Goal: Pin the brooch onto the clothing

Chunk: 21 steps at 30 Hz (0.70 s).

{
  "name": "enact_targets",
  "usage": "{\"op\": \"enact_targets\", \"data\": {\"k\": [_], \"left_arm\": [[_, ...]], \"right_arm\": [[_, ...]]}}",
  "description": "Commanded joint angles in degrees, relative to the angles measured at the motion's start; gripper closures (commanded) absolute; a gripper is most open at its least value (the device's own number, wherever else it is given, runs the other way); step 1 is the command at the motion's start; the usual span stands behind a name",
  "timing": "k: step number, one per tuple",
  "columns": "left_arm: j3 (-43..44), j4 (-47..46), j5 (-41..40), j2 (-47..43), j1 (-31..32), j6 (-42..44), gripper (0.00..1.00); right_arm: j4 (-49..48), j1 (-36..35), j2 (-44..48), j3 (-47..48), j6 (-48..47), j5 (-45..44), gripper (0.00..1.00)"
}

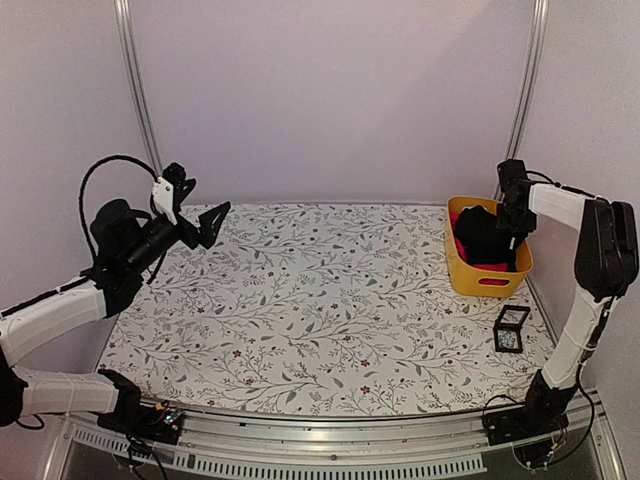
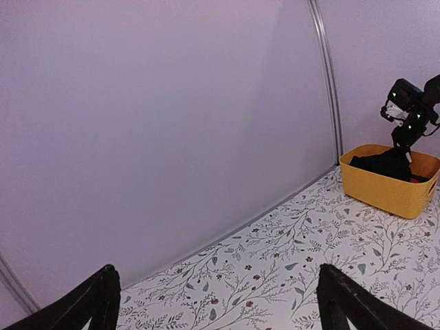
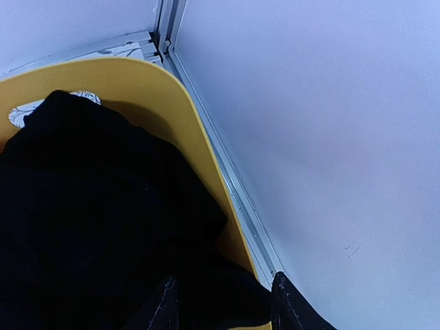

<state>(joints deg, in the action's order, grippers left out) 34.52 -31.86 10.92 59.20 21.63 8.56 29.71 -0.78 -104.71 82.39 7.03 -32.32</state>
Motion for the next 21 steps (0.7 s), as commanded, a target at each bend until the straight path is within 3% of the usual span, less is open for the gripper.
{"op": "enact_targets", "data": {"k": [1, 5, 10, 21], "left_arm": [[-0.3, 0.1, 1.3, 0.4, 0.9, 0.6, 0.0], [-0.5, 0.1, 1.6, 0.6, 1.0, 0.7, 0.0], [-0.3, 0.2, 1.6, 0.7, 1.0, 0.7, 0.0], [0.2, 0.0, 0.6, 0.6, 1.0, 0.3, 0.0]], "right_arm": [[1.7, 0.2, -3.2, 1.4, -0.7, -0.6, 0.55], [1.8, 0.2, -6.3, 1.8, -1.4, -0.7, 0.6], [2.5, 0.2, -6.9, 1.8, -1.0, -0.4, 0.99], [4.4, -2.9, 9.8, 8.7, -2.9, 0.0, 1.0]]}}
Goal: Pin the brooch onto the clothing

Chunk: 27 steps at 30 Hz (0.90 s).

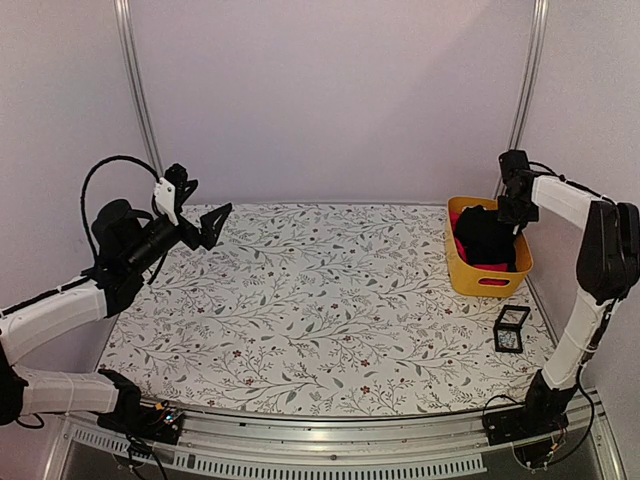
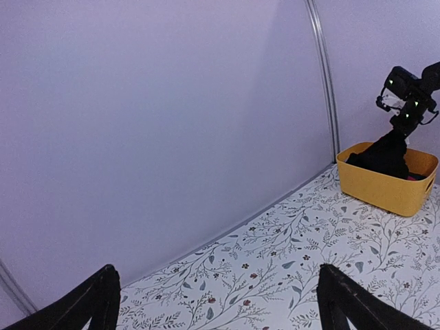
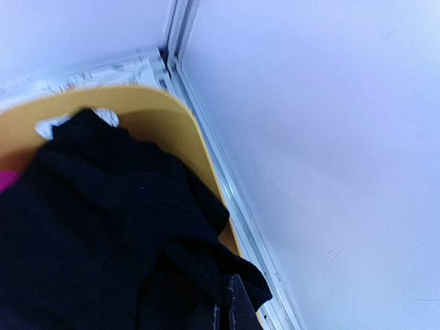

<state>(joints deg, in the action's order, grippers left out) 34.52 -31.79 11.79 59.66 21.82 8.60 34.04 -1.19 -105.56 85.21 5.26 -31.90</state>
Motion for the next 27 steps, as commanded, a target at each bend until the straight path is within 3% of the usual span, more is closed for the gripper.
{"op": "enact_targets", "data": {"k": [1, 7, 12, 16, 20, 23, 27], "left_arm": [[0.3, -0.2, -0.5, 0.0, 0.8, 0.2, 0.0], [0.5, 0.0, -4.2, -1.2, 0.8, 1.2, 0.0], [0.5, -0.3, -8.7, -2.3, 0.8, 1.6, 0.0], [0.5, -0.4, -11.4, -3.0, 0.8, 1.8, 0.0], [0.2, -1.0, -14.5, -4.4, 0.8, 2.6, 0.0], [-0.4, -2.2, -16.7, -5.5, 0.6, 3.5, 0.0], [-1.0, -3.3, -20.6, -7.0, 0.5, 4.6, 0.0]], "right_arm": [[-0.5, -3.6, 12.2, 7.2, -1.6, -0.2, 1.0], [-12.4, -10.2, 24.9, 9.4, -2.1, 7.3, 1.0], [-26.4, -17.7, 29.6, 10.6, -4.1, 30.0, 1.0], [-32.8, -27.2, 26.3, 18.1, -2.4, 46.2, 1.0], [-37.3, -33.2, 18.9, 27.9, 2.3, 55.7, 1.0], [-41.1, -35.5, 14.0, 32.1, 6.3, 60.3, 1.0], [-42.2, -35.7, 10.8, 29.7, 9.8, 61.1, 1.0]]}}
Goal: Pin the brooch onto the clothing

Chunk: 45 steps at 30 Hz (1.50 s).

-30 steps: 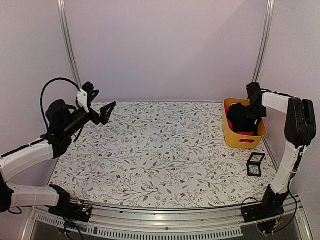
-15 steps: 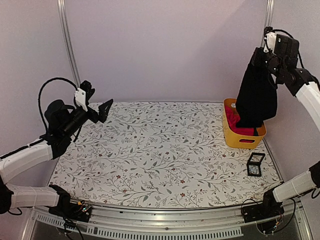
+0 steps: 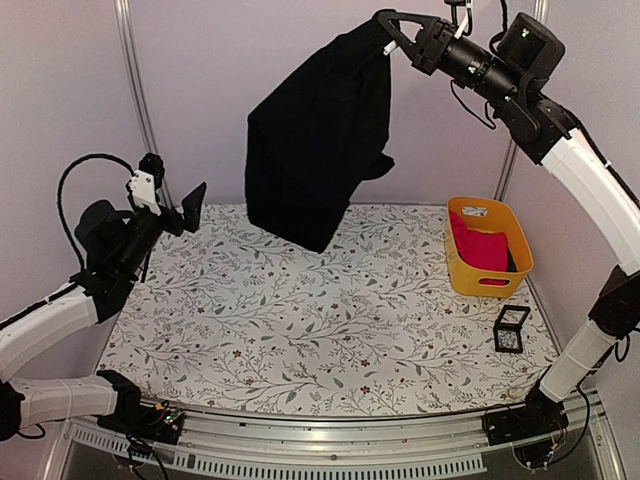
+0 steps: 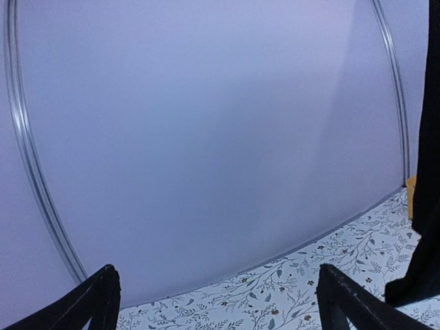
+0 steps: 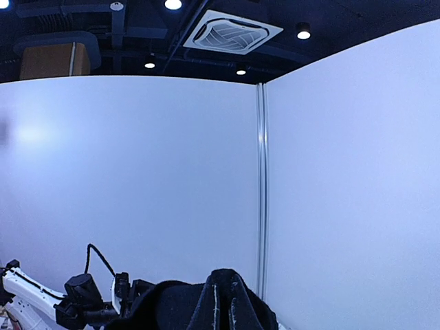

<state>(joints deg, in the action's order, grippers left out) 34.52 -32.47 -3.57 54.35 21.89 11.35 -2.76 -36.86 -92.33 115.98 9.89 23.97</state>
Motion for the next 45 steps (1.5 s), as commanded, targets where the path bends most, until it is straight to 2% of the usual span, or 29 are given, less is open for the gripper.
{"op": "enact_targets", "data": {"k": [1, 5, 10, 11, 12, 13, 14, 15, 18, 20, 24, 27, 28, 31, 36, 38, 41, 45], "left_arm": [[-1.1, -3.0, -6.7, -2.2, 0.4, 2.1, 0.0], [-2.4, -5.4, -12.0, -5.2, 0.4, 3.8, 0.0], [-5.9, -9.2, -7.7, -9.5, 0.4, 5.5, 0.0], [-6.2, -9.1, -6.6, -9.3, 0.4, 5.6, 0.0], [-6.1, -8.3, -5.4, -8.7, 0.4, 5.5, 0.0], [-5.6, -6.9, -4.3, -7.5, 0.4, 5.3, 0.01], [-4.8, -5.0, -3.0, -6.0, 0.6, 5.1, 0.01], [-3.8, -2.4, -1.3, -4.0, 0.7, 4.9, 0.02], [1.0, 9.5, 9.2, 2.6, 2.1, 7.7, 0.08], [4.1, 18.3, 16.5, 6.4, 4.9, 12.3, 0.11], [6.3, 32.7, 21.3, 10.1, 11.9, 24.0, 0.13], [5.6, 44.6, 21.2, 11.9, 17.9, 34.0, 0.15], [5.1, 46.0, 20.7, 12.9, 19.3, 35.3, 0.15], [4.1, 46.0, 19.1, 18.3, 23.6, 35.9, 0.16], [5.6, 45.4, 12.1, 29.3, 25.9, 36.7, 0.11], [5.9, 44.0, 9.0, 31.7, 25.8, 36.4, 0.1], [5.7, 43.5, 10.4, 32.7, 25.6, 35.6, 0.07], [4.0, 40.8, 8.1, 33.9, 25.6, 35.1, 0.07]], "right_arm": [[-5.2, -0.1, -2.5, -2.6, 5.0, 5.0, 1.0], [1.3, -0.1, -1.0, -14.8, -0.6, 3.2, 0.97], [8.4, 0.2, -1.3, -26.7, -4.5, -3.0, 0.96], [9.0, 0.2, -2.8, -28.0, -4.5, -3.3, 0.9], [10.2, 0.3, -4.0, -28.5, -4.0, -4.3, 0.77], [12.7, 0.4, -6.2, -27.8, -3.2, -6.7, 0.58], [16.4, 0.5, -8.3, -25.6, -2.3, -10.8, 0.46], [22.5, 0.6, -12.5, -21.7, -0.9, -15.6, 0.39], [38.5, 1.3, -21.5, -10.4, 0.9, -30.6, 0.32], [40.6, 1.3, -21.9, -10.8, 1.3, -37.8, 0.29], [40.6, 1.5, -16.0, -18.9, 1.2, -42.9, 0.31], [40.9, 1.6, -11.1, -28.8, 3.2, -42.4, 0.37], [40.9, 1.7, -10.2, -31.8, 3.8, -41.8, 0.39], [39.8, 1.7, -8.3, -39.2, 6.3, -39.2, 0.47], [34.4, 2.5, -9.5, -46.3, 6.4, -34.2, 0.48], [32.0, 4.0, -10.6, -47.6, 5.8, -30.1, 0.49], [27.4, 4.5, -12.9, -48.9, 2.7, -25.8, 0.47], [25.6, 4.6, -18.3, -46.3, 1.4, -26.5, 0.43]]}}
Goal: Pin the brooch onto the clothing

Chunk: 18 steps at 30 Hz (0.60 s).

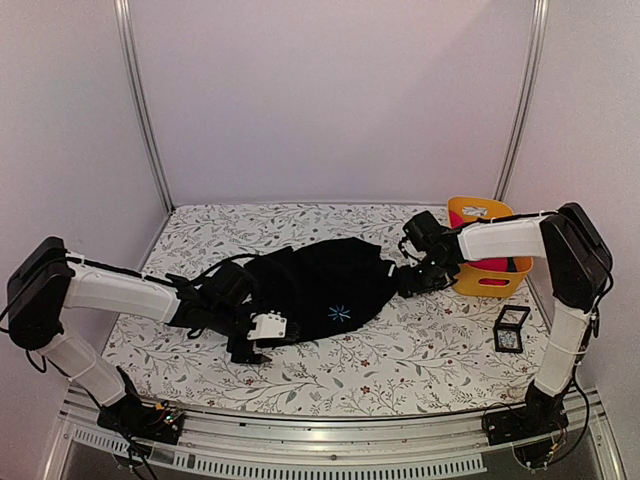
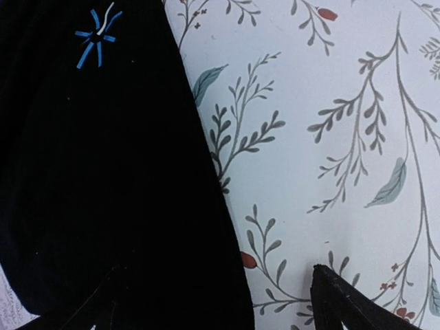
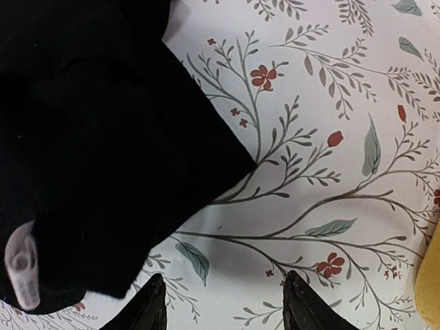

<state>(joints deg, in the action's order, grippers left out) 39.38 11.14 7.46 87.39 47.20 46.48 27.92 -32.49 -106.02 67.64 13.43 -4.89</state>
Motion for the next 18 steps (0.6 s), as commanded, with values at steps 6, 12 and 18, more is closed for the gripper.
{"op": "enact_targets", "data": {"k": [6, 12, 18], "left_arm": [[0.5, -4.8, -7.3, 2.8, -0.6, -1.2, 0.42], [1.1, -8.3, -12.4, 1.9, -1.2, -2.4, 1.0], [0.4, -17.7, -16.6, -4.3, -3.2, -4.8, 1.0]], "right_arm": [[-8.1, 1.7, -10.3, 3.6, -3.1, 3.8, 0.43], [-10.4, 2.0, -12.8, 5.0, -3.4, 8.0, 0.43], [-12.0, 2.0, -14.5, 8.0, -3.9, 14.6, 0.96]]}}
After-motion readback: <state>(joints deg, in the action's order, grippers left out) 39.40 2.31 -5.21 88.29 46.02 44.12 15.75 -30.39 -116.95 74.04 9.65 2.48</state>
